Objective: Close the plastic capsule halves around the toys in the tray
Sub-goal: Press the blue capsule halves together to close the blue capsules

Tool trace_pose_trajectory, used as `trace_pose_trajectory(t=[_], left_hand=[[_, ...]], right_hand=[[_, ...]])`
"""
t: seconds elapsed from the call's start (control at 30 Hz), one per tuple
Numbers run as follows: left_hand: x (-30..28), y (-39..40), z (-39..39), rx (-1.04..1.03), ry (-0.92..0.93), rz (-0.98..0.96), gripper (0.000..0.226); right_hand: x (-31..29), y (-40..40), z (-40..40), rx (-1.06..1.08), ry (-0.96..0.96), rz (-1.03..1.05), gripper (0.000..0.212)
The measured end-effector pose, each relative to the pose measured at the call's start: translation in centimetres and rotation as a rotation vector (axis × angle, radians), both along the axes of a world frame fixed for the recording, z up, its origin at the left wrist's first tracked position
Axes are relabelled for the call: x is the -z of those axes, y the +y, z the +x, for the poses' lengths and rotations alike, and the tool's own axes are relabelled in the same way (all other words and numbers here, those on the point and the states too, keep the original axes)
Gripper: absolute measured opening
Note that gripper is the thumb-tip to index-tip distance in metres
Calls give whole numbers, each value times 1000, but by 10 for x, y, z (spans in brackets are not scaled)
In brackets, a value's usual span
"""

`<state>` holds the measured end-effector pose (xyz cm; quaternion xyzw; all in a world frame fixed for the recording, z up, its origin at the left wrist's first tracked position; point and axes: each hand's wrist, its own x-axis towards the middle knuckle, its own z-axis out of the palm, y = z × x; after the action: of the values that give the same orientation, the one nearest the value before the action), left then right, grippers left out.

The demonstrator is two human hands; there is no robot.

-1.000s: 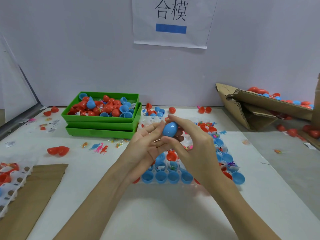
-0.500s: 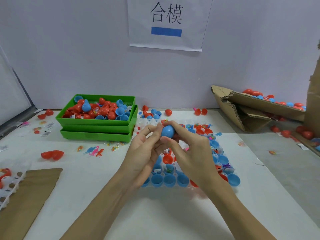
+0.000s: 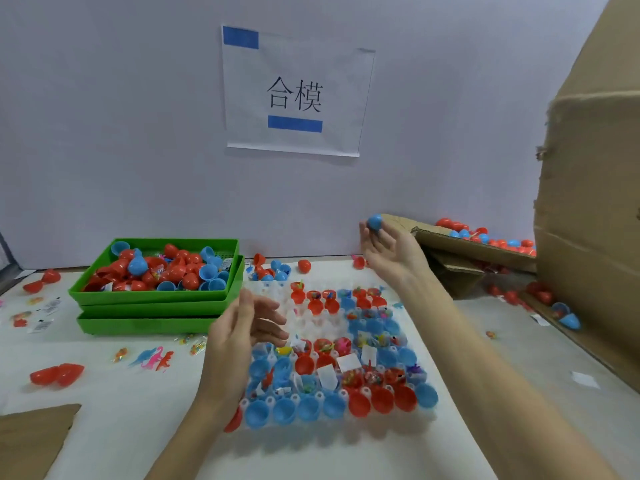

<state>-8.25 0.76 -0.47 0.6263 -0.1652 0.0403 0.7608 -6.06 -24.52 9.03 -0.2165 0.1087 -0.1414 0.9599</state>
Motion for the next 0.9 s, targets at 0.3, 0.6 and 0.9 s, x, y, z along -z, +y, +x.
trace_pose_trajectory(t=[0.3, 0.6, 0.9], left_hand=[[2, 5, 7, -35, -3, 39, 60], [0, 4, 4, -51, -14, 54, 61], [0, 11, 11, -107, -1, 59, 56]], right_hand=[[1, -57, 71, 191, 137, -151, 44], [61, 10, 61, -74, 266, -1755, 16], [61, 23, 42, -95, 258, -2187, 20]])
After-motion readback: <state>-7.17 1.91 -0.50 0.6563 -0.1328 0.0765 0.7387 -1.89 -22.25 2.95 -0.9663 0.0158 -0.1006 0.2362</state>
